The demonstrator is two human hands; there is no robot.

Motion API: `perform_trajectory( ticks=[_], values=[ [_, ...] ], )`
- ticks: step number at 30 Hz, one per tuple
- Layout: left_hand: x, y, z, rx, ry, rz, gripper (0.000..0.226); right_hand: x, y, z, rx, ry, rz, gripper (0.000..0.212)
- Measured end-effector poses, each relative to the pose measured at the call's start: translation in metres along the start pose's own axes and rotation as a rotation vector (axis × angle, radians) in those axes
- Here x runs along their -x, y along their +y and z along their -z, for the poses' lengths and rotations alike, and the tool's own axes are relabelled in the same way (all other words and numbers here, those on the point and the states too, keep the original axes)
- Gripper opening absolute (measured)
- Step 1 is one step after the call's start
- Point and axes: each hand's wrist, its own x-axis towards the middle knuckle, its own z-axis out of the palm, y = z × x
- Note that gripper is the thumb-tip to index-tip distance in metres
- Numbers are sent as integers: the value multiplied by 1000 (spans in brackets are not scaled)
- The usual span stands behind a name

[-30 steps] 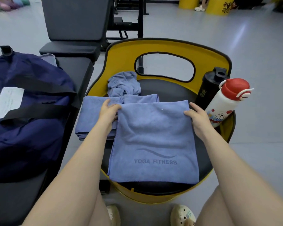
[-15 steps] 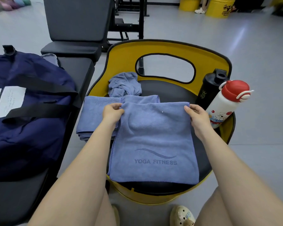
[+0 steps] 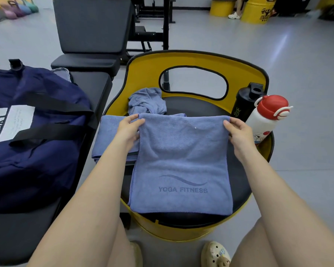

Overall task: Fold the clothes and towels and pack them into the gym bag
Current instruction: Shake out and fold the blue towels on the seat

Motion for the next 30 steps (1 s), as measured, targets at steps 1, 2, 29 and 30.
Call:
perform_trajectory(
  ticks=[1,2,29,30],
  values=[
    [2,1,0,-12,2,-21,42,1,-1,1,3,-2,3,21],
    [4,1,0,-30,15,-45,44,2,-1,3,9,-5,6,20],
    [120,-68,52,-685,-120,-290,31,113,34,57,454,-135,-63,14],
    [125,-75,54,-704,-131,-299,32,119,40,58,451,-130,-77,13]
  ],
)
